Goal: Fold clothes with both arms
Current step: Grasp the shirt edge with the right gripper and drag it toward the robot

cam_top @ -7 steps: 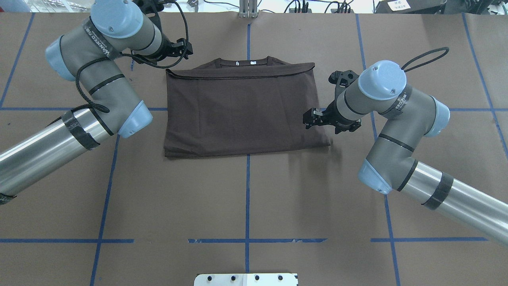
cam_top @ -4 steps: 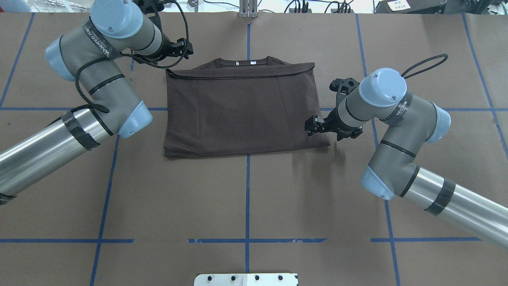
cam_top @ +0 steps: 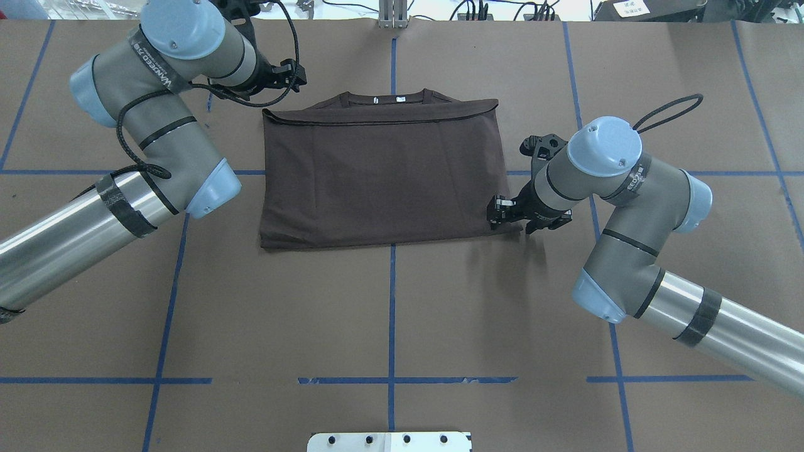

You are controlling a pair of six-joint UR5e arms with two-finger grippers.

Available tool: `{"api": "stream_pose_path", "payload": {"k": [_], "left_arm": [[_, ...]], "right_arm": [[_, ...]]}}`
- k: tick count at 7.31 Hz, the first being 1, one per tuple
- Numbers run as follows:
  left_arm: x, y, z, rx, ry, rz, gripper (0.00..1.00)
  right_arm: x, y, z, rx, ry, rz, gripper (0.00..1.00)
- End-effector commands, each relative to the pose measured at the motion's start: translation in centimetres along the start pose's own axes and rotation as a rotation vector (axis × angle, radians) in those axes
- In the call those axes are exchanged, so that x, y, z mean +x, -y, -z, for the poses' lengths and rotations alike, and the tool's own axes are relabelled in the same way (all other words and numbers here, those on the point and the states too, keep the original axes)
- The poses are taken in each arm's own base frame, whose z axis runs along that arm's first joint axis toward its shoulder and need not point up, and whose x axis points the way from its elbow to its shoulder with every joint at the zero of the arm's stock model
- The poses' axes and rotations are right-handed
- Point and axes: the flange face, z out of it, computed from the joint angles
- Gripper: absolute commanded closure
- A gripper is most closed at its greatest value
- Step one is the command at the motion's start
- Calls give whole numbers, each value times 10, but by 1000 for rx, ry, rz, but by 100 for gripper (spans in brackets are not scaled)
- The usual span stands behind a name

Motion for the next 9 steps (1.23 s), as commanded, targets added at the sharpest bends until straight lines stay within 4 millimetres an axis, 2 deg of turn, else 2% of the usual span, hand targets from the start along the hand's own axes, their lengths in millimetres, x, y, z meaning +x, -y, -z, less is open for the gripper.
{"api": "stream_pose_path", "payload": {"k": [1,2,4,5,7,9], "left_arm": [[3,0,6,4,-10,-5,0],[5,0,9,7,-17,-5,0],[8,-1,15,-1,-31,-8,0],[9,-2,16,0,-34,-8,0],[11,-2,20,4,-42,-9,0],[12,-5,19,0,-43,-9,0]], "right_arm": [[1,-4,1,-24,14,5,100],[-2,-6,8,-23,27,11,100],[11,-23,27,-20,43,22,100],[22,-51,32,-38,49,32,100],[56,-161,33,-163,34,116,100],[59,-259,59,-314,53,163,100]]}}
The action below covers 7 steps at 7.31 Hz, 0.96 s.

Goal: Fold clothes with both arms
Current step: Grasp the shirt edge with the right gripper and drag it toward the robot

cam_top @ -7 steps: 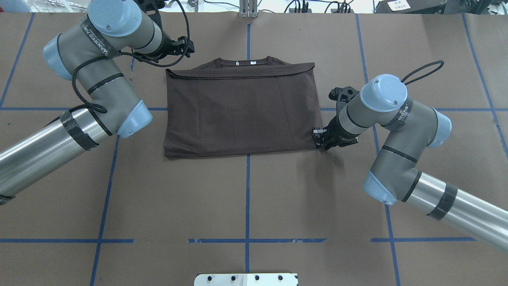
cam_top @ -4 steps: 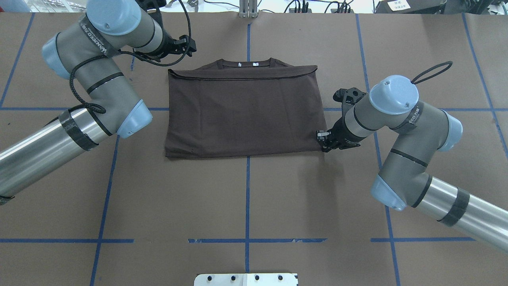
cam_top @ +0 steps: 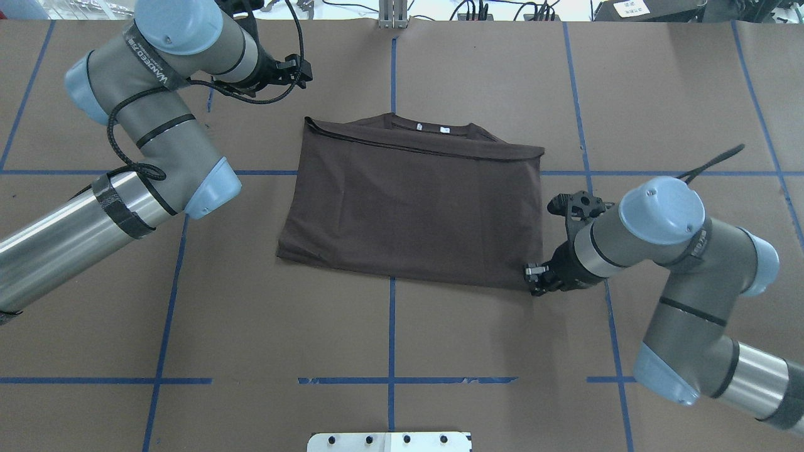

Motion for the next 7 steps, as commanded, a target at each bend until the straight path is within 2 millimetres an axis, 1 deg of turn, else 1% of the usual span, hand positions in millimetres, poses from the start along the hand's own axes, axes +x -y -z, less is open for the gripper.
{"api": "stream_pose_path", "payload": {"k": [1,2,3,4,5,6,7], "left_arm": [[1,-2,-1,-2,-3,-1,0],[2,-3,-1,-4,-2,-2,0],[4,-7,-2,-10,-3,-5,0],[2,-38,-11,-77,-17,-17,0],[-7,-81,-2,-138,-50,-4,0],[-9,-141,8,-199,-66,117,0],[5,-187,14,-260,-58,260,0]], "right_arm": [[-23,-111,-3,-180,17,1,100],[-39,-143,-10,-233,19,-34,57],[-48,-146,-1,-200,38,-57,1],[-51,-125,20,-143,72,-77,0],[-55,-89,44,-56,114,-109,0],[-53,-49,73,36,152,-142,0],[-41,-17,101,121,168,-183,0]]}}
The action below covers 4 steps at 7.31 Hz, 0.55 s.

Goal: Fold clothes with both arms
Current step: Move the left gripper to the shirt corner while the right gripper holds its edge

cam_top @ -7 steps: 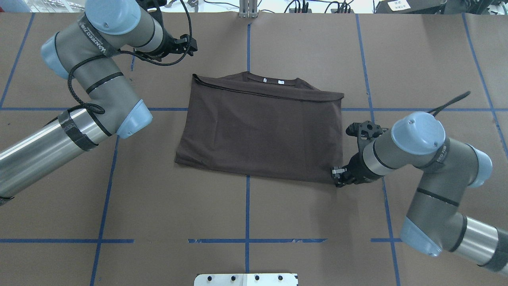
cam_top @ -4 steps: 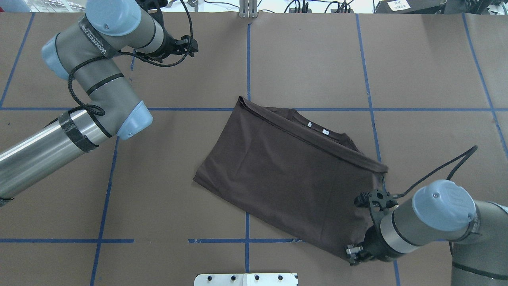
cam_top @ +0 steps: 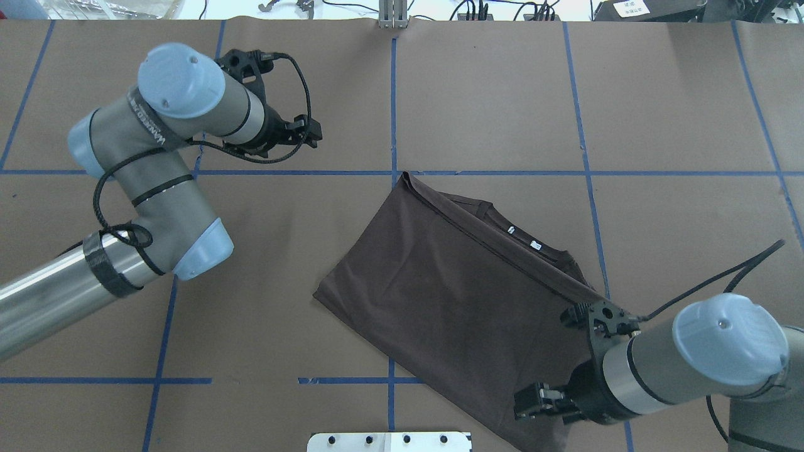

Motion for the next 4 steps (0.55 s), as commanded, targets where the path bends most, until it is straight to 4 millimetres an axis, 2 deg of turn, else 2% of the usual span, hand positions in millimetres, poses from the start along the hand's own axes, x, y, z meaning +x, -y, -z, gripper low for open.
{"api": "stream_pose_path", "payload": {"k": [1,2,3,4], "left_arm": [[12,-114,-17,-124,29,226,0],[20,-151,-31,-113,45,284,6],[19,-170,-38,-115,75,323,11],[21,-177,-40,-121,82,352,18]], "right_arm": [[-4,71,56,176,62,-65,0],[-6,89,60,207,68,-79,0],[-7,96,64,222,71,-86,0],[-10,98,67,228,80,-84,0]]}}
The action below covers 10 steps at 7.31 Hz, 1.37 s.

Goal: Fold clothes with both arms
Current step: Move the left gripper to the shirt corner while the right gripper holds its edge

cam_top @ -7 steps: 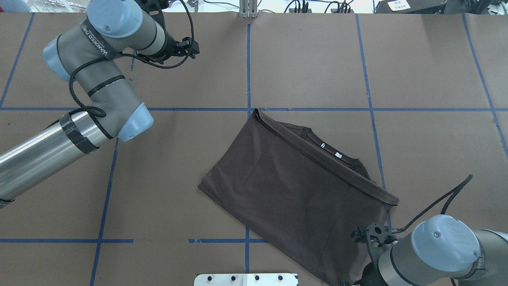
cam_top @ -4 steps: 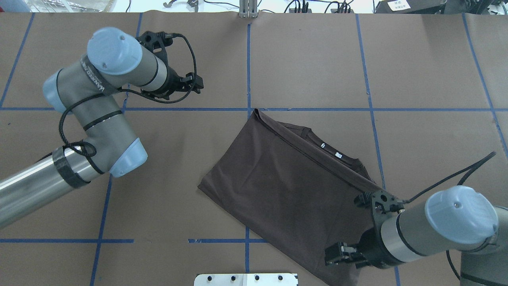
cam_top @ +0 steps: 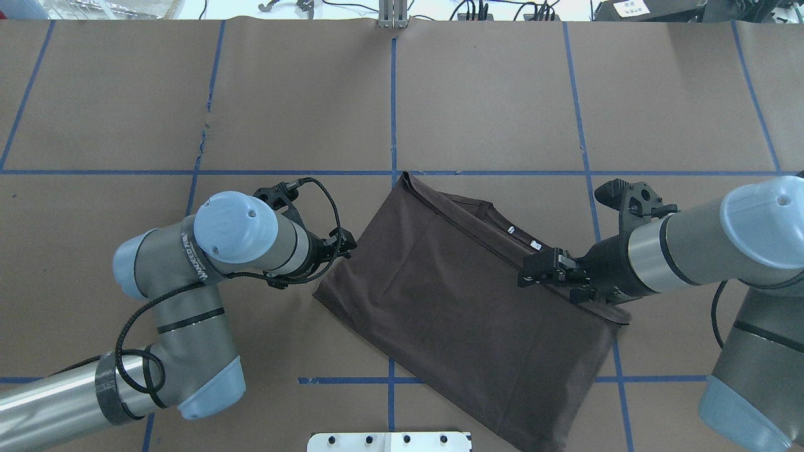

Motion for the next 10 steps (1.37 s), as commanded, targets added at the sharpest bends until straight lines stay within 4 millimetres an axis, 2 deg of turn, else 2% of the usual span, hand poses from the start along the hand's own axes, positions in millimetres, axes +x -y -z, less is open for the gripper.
{"api": "stream_pose_path", "payload": {"k": [1,2,4,5,6,7,9,10], "left_arm": [[-6,-22,-10,-9,24,50,23],[-9,-21,-12,-7,30,53,26],[-11,-20,-15,3,64,60,47],[-12,-20,-15,4,66,60,64],[-11,-20,-15,2,65,61,92],[-11,-21,-14,0,64,59,100],[-8,-24,-2,-4,74,58,100],[-4,-27,12,2,91,52,100]], "right_arm": [[-4,9,4,19,10,-4,0],[-6,8,5,19,16,-1,0],[-10,9,6,23,21,1,0],[-10,9,6,24,21,1,0],[-9,10,6,27,18,0,0],[-6,12,1,31,9,-6,0],[-5,14,-1,34,3,-9,0],[-3,15,-2,30,0,-11,0]]}}
